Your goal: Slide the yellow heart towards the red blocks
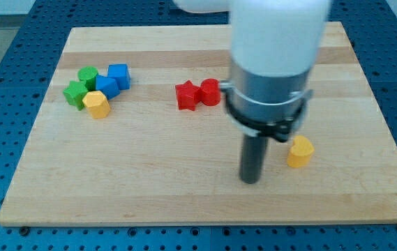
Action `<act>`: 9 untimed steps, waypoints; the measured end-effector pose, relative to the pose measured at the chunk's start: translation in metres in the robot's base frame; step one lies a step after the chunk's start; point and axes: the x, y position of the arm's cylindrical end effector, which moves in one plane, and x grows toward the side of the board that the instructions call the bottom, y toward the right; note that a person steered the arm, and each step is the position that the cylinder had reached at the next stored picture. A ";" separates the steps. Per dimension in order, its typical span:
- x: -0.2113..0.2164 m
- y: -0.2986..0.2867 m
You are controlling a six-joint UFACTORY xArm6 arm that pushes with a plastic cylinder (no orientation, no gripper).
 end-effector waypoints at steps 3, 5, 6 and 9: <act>-0.002 0.094; -0.029 0.088; -0.029 0.070; -0.031 0.021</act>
